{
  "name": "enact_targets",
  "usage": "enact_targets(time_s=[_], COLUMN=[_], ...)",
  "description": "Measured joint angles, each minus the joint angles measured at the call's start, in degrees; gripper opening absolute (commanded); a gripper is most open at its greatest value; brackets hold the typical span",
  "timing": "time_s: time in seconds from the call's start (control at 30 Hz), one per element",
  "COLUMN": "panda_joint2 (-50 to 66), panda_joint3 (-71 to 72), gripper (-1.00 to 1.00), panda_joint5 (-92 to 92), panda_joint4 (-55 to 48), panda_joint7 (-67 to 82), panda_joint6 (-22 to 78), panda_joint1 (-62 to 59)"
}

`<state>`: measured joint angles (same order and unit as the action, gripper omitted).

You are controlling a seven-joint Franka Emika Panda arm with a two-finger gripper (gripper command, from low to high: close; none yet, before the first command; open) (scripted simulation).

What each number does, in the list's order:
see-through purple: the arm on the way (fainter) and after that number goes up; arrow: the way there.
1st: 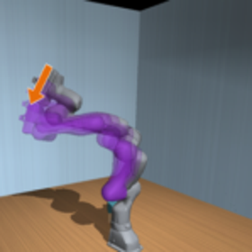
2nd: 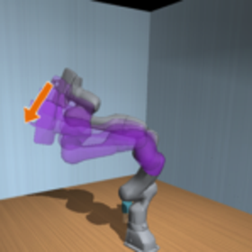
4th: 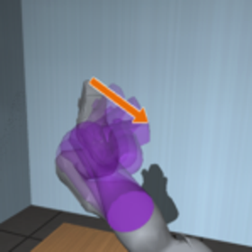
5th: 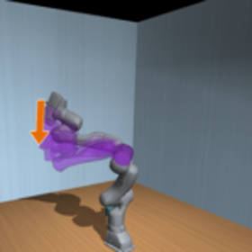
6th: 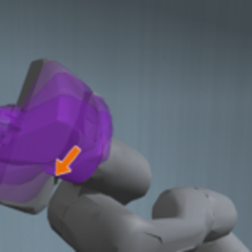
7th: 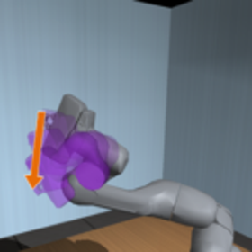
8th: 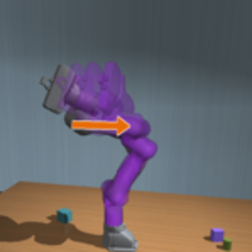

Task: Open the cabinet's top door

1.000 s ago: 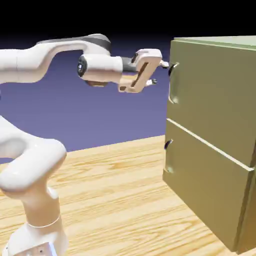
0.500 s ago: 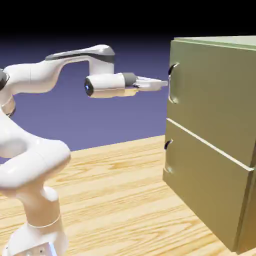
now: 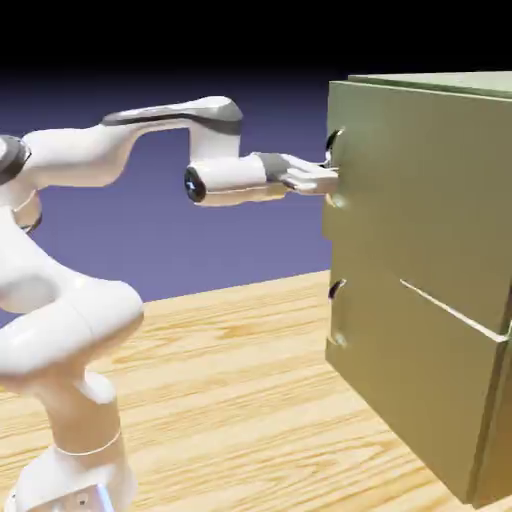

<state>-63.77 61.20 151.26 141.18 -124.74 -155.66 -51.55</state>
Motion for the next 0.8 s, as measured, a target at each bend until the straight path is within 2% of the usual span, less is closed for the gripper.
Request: enact_targets(time_s=[0.4, 0.8], panda_joint2=[-7.90, -18.44], panda_joint3=[-23.39, -48.30], gripper=[-1.00, -1.00], panda_joint5=[-19.56, -46.80], panda_joint4=[22.31, 33.33], panda_joint7=[-2.45, -7.30], panda_joint6=[16.35, 31.15], panda_joint1=[22.19, 27.60])
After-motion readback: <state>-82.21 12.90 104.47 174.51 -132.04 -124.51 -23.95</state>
